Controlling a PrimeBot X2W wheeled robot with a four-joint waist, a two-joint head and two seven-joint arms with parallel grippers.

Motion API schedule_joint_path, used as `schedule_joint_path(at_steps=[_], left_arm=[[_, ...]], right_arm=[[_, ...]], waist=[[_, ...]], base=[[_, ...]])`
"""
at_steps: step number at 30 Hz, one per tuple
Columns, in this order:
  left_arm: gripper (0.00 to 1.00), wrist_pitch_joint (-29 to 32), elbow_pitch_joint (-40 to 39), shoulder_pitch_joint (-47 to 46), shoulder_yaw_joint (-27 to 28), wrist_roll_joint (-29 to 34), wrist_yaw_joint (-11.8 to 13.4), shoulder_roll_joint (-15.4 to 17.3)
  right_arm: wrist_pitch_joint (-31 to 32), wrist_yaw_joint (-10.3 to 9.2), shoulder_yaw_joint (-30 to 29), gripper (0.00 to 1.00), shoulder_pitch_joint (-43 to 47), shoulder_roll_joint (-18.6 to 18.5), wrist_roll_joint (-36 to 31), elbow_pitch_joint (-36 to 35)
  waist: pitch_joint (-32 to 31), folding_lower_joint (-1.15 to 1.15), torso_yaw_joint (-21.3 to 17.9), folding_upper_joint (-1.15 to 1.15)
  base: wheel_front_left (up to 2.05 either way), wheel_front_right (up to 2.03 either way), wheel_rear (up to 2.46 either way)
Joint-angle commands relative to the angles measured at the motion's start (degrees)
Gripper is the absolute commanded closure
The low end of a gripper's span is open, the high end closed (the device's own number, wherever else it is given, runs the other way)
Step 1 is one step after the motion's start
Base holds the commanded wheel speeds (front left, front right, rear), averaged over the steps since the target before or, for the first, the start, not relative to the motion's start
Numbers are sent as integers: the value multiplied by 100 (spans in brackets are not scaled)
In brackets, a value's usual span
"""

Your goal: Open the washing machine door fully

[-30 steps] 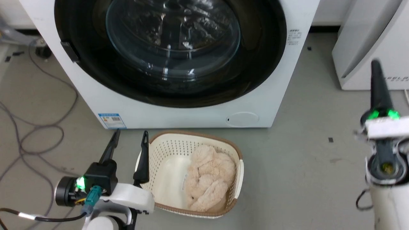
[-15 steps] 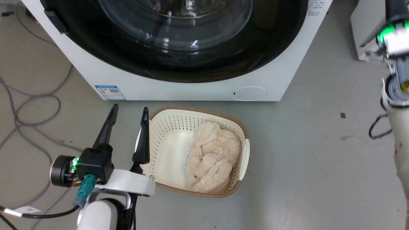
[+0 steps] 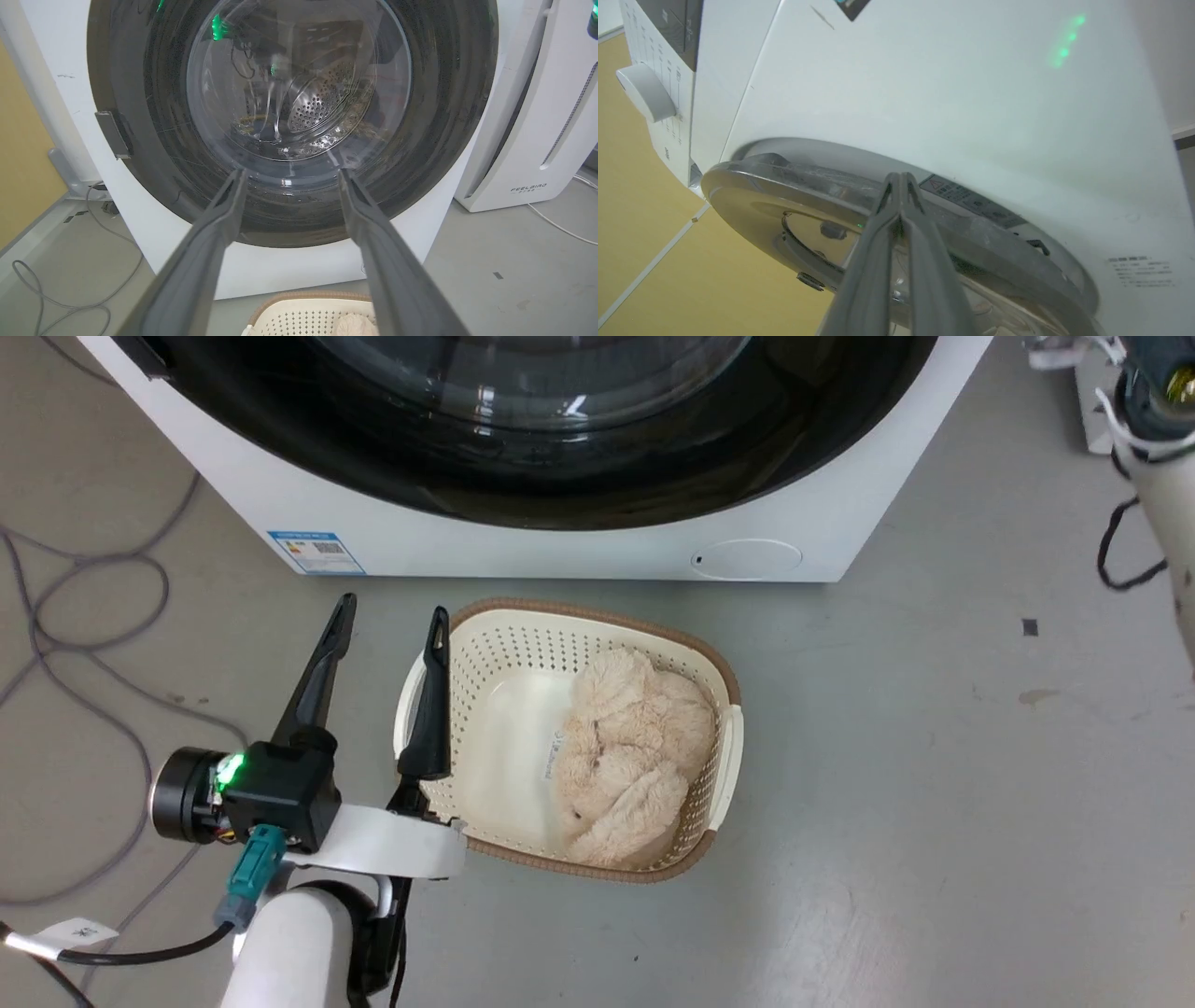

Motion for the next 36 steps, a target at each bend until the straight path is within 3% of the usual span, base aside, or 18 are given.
schedule_joint_path(at_steps=[1, 13, 27, 36], left_arm=[[0, -55, -38, -121, -20, 9, -30, 7], [0, -199, -39, -344, -151, 15, -61, -10], [0, -367, -1, -524, -281, 10, -51, -33], [0, -475, 29, -603, -395, -21, -42, -55]], right_arm=[[82, 4, 131, 100, -300, -15, 194, 177], [1233, 5, 1151, 100, -1590, 52, 826, 1121], [3246, 5, 2043, 100, -2341, -222, 2005, 1357], [4009, 6, 2510, 100, -2665, -431, 2877, 1478]], waist=[[46, -1, 8, 0], [344, -1, 35, 0], [454, -1, 75, 0], [453, -1, 50, 0]], base=[[0, 0, 0], [0, 0, 0], [0, 0, 0], [0, 0, 0]])
